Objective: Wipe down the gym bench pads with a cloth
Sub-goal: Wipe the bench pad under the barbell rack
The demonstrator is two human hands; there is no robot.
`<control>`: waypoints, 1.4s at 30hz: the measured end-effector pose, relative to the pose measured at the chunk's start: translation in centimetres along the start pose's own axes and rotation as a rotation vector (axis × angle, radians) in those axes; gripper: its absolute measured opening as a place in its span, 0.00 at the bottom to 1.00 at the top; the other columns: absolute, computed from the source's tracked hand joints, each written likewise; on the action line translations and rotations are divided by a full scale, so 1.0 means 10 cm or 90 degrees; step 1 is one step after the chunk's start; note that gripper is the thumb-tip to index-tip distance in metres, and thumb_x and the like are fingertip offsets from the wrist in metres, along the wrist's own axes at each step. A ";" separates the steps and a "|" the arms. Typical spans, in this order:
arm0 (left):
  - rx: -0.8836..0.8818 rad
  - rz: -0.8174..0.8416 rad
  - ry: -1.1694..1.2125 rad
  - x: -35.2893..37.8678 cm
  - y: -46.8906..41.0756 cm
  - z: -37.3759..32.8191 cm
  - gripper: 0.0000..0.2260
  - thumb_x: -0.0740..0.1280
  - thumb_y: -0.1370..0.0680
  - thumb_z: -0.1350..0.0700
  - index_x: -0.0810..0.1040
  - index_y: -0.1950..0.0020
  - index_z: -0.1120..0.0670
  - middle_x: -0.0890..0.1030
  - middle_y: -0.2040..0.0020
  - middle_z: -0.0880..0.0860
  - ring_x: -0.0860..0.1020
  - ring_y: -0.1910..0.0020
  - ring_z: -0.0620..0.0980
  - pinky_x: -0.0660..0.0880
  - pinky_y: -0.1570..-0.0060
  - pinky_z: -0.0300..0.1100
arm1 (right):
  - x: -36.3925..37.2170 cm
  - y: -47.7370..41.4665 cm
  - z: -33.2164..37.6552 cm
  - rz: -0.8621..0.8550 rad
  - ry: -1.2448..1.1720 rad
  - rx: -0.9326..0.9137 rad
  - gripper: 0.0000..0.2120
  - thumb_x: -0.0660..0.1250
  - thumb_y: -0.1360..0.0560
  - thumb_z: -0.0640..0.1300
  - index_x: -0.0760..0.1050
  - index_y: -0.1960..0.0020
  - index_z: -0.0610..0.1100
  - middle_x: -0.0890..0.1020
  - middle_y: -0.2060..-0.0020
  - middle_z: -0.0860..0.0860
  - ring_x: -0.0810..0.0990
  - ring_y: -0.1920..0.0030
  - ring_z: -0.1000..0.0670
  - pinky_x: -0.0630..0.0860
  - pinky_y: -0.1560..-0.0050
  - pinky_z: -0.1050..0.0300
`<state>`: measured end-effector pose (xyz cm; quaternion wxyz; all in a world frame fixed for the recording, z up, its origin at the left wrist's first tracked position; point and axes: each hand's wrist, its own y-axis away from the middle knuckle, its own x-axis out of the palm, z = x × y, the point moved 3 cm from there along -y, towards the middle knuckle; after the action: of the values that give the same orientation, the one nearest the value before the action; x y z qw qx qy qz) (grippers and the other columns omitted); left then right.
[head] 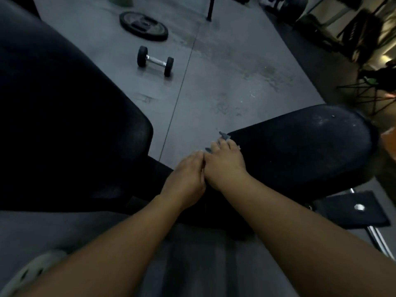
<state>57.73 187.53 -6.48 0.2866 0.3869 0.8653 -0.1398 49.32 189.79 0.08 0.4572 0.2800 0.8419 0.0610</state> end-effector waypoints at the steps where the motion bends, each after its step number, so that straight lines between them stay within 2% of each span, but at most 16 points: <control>1: -0.031 -0.016 0.060 0.06 -0.02 0.03 0.22 0.56 0.16 0.53 0.61 0.22 0.53 0.67 0.24 0.54 0.65 0.25 0.53 0.62 0.30 0.45 | 0.00 0.14 -0.05 -0.018 -0.005 -0.027 0.24 0.50 0.18 0.51 0.65 0.24 0.47 0.61 0.23 0.43 0.56 0.23 0.41 0.53 0.25 0.44; 4: -0.059 -0.022 0.174 0.28 -0.08 -0.09 0.24 0.55 0.15 0.49 0.57 0.19 0.52 0.60 0.20 0.53 0.60 0.23 0.50 0.58 0.26 0.45 | -0.06 0.56 -0.39 -0.084 0.005 -0.070 0.22 0.48 0.17 0.54 0.69 0.28 0.49 0.67 0.26 0.45 0.62 0.26 0.44 0.58 0.27 0.46; 9: -0.036 -0.053 0.220 0.45 -0.18 -0.24 0.25 0.48 0.15 0.46 0.54 0.18 0.52 0.52 0.18 0.50 0.50 0.20 0.47 0.48 0.22 0.43 | -0.16 0.11 -0.46 -0.098 0.039 0.062 0.23 0.47 0.18 0.53 0.70 0.30 0.46 0.70 0.30 0.42 0.65 0.29 0.40 0.60 0.30 0.43; 13: -0.001 -0.037 0.272 0.50 -0.19 -0.11 0.37 0.46 0.25 0.38 0.53 0.18 0.51 0.50 0.18 0.46 0.47 0.20 0.41 0.47 0.22 0.41 | -0.01 0.72 -0.44 -0.081 0.015 -0.095 0.24 0.52 0.19 0.51 0.65 0.25 0.45 0.68 0.27 0.44 0.63 0.26 0.43 0.60 0.27 0.47; 15: -0.001 -0.040 0.289 0.48 -0.20 -0.09 0.40 0.46 0.29 0.36 0.55 0.18 0.50 0.51 0.18 0.45 0.48 0.20 0.41 0.49 0.22 0.42 | -0.09 0.84 -0.72 -0.083 0.030 -0.110 0.24 0.52 0.22 0.52 0.72 0.31 0.47 0.74 0.33 0.47 0.69 0.32 0.45 0.64 0.33 0.50; 17: 0.016 -0.053 0.267 0.45 -0.22 -0.14 0.38 0.47 0.28 0.38 0.56 0.19 0.49 0.52 0.18 0.45 0.49 0.20 0.41 0.50 0.22 0.44 | -0.20 0.58 -1.00 -0.158 0.060 -0.015 0.25 0.45 0.26 0.52 0.75 0.39 0.47 0.77 0.41 0.47 0.73 0.39 0.44 0.65 0.38 0.48; 19: 0.027 -0.044 0.244 0.46 -0.23 -0.25 0.34 0.49 0.25 0.42 0.54 0.18 0.49 0.50 0.18 0.45 0.47 0.20 0.40 0.48 0.21 0.45 | -0.27 0.41 -0.98 -0.178 0.072 0.092 0.25 0.45 0.23 0.53 0.74 0.38 0.45 0.76 0.40 0.43 0.71 0.37 0.41 0.66 0.37 0.45; 22: 0.023 -0.031 0.242 0.47 -0.23 -0.33 0.34 0.45 0.24 0.43 0.51 0.18 0.50 0.48 0.18 0.45 0.44 0.21 0.40 0.46 0.21 0.46 | -0.02 0.72 -0.62 -0.146 0.034 -0.004 0.22 0.51 0.18 0.50 0.71 0.30 0.44 0.74 0.33 0.41 0.68 0.30 0.39 0.64 0.31 0.43; 25: 0.023 -0.037 0.236 0.48 -0.22 -0.32 0.32 0.45 0.23 0.45 0.51 0.18 0.50 0.48 0.18 0.45 0.45 0.21 0.40 0.45 0.21 0.43 | -0.06 1.19 -0.78 -0.175 0.010 -0.099 0.20 0.60 0.23 0.47 0.77 0.34 0.43 0.79 0.36 0.43 0.74 0.33 0.42 0.66 0.31 0.46; 29: 0.010 -0.048 0.223 0.46 -0.21 -0.34 0.32 0.47 0.23 0.46 0.53 0.18 0.50 0.50 0.18 0.45 0.47 0.20 0.41 0.45 0.22 0.42 | -0.47 0.68 -1.33 -0.160 0.088 0.134 0.16 0.61 0.24 0.51 0.75 0.39 0.45 0.79 0.42 0.44 0.74 0.41 0.43 0.66 0.36 0.44; 31: -0.019 -0.040 0.222 0.42 -0.24 -0.40 0.32 0.47 0.23 0.47 0.53 0.18 0.49 0.50 0.18 0.46 0.47 0.20 0.42 0.45 0.22 0.43 | -0.39 0.63 -1.09 -0.129 0.134 0.081 0.21 0.61 0.23 0.53 0.73 0.34 0.44 0.77 0.39 0.43 0.73 0.40 0.41 0.66 0.35 0.41; 33: -0.004 -0.027 0.215 0.35 -0.34 -0.59 0.30 0.47 0.21 0.47 0.53 0.18 0.48 0.50 0.18 0.46 0.47 0.20 0.43 0.45 0.22 0.44 | -0.16 0.89 -0.88 -0.119 0.081 -0.011 0.25 0.62 0.23 0.50 0.70 0.28 0.43 0.75 0.33 0.43 0.72 0.33 0.41 0.64 0.30 0.44; 35: 0.053 -0.030 0.213 0.30 -0.42 -0.91 0.31 0.45 0.23 0.46 0.54 0.18 0.48 0.50 0.18 0.46 0.47 0.20 0.44 0.44 0.22 0.45 | -0.17 1.19 -1.00 -0.156 0.010 -0.041 0.25 0.65 0.24 0.50 0.71 0.29 0.45 0.76 0.32 0.45 0.72 0.31 0.44 0.62 0.28 0.47; 38: 0.088 -0.067 0.198 0.30 -0.46 -1.18 0.32 0.46 0.23 0.43 0.54 0.18 0.47 0.51 0.18 0.45 0.47 0.20 0.44 0.44 0.22 0.47 | -0.43 1.10 -1.65 -0.245 -0.005 0.129 0.15 0.56 0.19 0.47 0.75 0.38 0.46 0.79 0.41 0.46 0.76 0.40 0.46 0.67 0.36 0.50; 40: 0.089 -0.082 0.191 0.32 -0.46 -1.15 0.31 0.46 0.22 0.42 0.54 0.18 0.46 0.52 0.18 0.44 0.48 0.20 0.43 0.45 0.22 0.47 | -0.56 0.94 -1.75 -0.276 -0.005 0.221 0.14 0.55 0.19 0.47 0.77 0.43 0.45 0.80 0.48 0.45 0.77 0.48 0.43 0.71 0.46 0.48; 42: 0.095 -0.077 0.195 0.32 -0.47 -1.13 0.30 0.47 0.22 0.41 0.54 0.19 0.45 0.52 0.18 0.44 0.48 0.20 0.42 0.45 0.22 0.46 | -0.46 0.92 -1.46 -0.251 0.054 0.152 0.14 0.56 0.21 0.47 0.78 0.43 0.45 0.80 0.49 0.44 0.77 0.49 0.42 0.72 0.45 0.47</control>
<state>48.10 191.52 0.65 0.1126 0.3708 0.9078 -0.1603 43.38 197.29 15.15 0.3881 0.1594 0.9000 -0.1181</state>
